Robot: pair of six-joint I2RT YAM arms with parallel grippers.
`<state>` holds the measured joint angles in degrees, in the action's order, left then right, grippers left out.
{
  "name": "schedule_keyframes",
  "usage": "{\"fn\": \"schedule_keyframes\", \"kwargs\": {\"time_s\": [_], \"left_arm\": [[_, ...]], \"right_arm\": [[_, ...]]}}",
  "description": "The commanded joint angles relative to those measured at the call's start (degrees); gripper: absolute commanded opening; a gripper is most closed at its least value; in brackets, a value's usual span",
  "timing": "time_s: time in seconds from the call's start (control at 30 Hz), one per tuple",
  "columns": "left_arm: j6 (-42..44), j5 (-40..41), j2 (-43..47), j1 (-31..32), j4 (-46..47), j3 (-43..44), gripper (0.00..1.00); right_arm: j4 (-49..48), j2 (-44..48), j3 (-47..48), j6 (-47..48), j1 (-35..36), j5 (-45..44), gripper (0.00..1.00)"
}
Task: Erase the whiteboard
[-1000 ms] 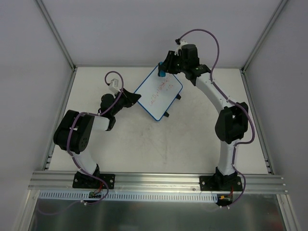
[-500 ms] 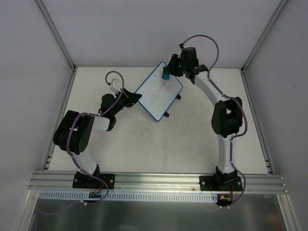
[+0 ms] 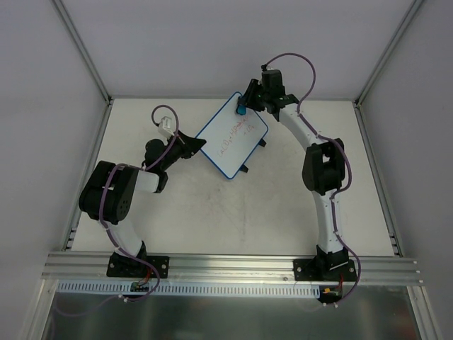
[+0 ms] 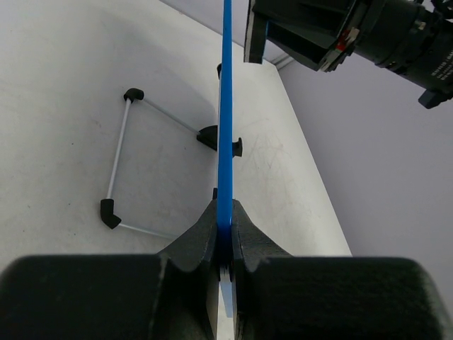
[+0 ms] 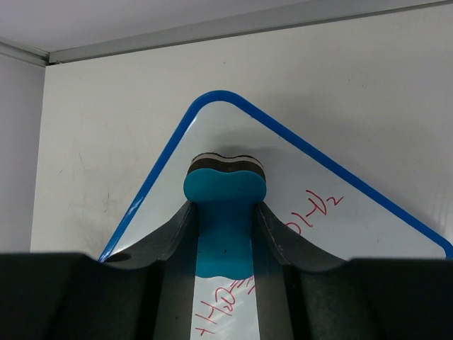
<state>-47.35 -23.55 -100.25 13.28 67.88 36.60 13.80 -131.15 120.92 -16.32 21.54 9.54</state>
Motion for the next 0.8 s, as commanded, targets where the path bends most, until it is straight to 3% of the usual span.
{"fn": "schedule_keyframes", "kwargs": {"time_s": [0.0,0.47,0.77], "left_arm": [[2.1,-1.7,-0.2,-1.2,4.7,-0.9,0.0],[1.9,-3.8,-0.7,-1.3,5.0,-1.1,0.0],[2.7,-4.5,-0.6,-1.3,4.6,-1.1,0.0]], "right_arm": [[-0.8,-0.9,3.5,-1.5,0.3,-1.7,0.0],[3.4,-3.4,4.6,-1.2,-0.2,-5.0,0.0],[8.2,-3.2,1.7,-4.9,-2.7,-2.6,0.0]]}}
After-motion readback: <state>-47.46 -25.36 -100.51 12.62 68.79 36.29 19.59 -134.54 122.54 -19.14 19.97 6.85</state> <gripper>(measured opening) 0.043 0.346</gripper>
